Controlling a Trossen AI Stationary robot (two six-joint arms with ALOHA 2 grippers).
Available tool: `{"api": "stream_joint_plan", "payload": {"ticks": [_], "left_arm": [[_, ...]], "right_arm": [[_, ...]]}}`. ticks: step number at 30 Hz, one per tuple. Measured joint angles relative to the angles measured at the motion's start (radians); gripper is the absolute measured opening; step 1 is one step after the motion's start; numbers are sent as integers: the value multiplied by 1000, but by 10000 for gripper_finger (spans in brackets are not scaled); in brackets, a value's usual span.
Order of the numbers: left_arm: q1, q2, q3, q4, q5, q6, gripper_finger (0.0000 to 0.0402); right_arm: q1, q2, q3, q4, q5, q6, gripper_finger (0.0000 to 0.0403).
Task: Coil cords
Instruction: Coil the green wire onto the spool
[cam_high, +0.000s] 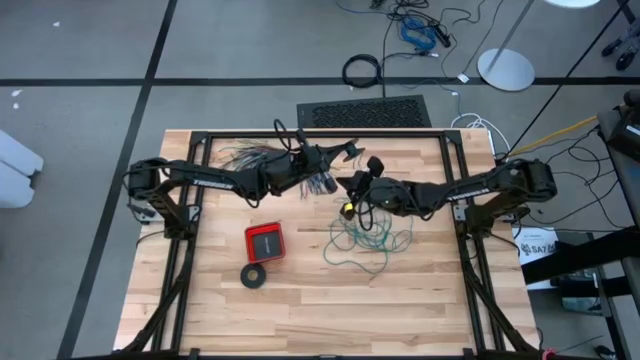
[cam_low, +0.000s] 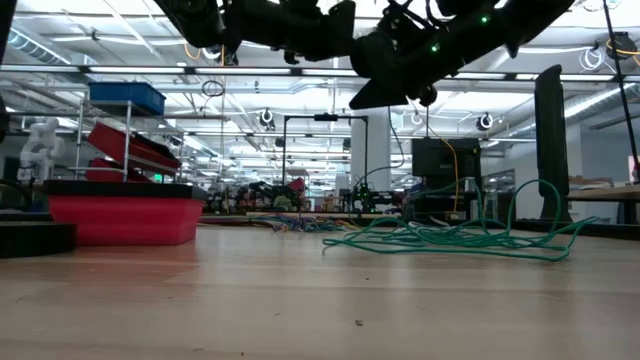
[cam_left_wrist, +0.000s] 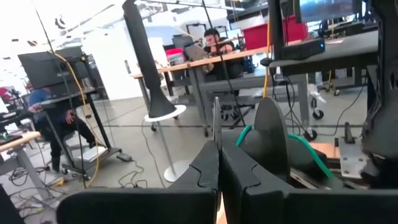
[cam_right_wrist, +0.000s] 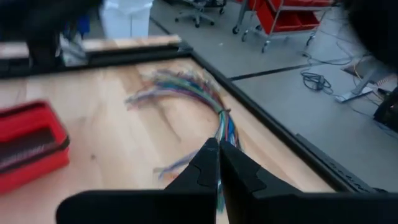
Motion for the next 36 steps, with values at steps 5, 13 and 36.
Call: {"api": "stream_joint_plan", "payload": {"ticks": [5,13,36], "left_arm": [[-1,0,0,-5,3,20,0],[-1,0,0,-16,11,22,0],[-9,0,-1,13,45,19,0]], "right_arm": [[33,-19,0,-59,37,-60,40],[77,-137,0,-276,174,-48,112],[-40,-203,-206,-156,113,17,116]]}}
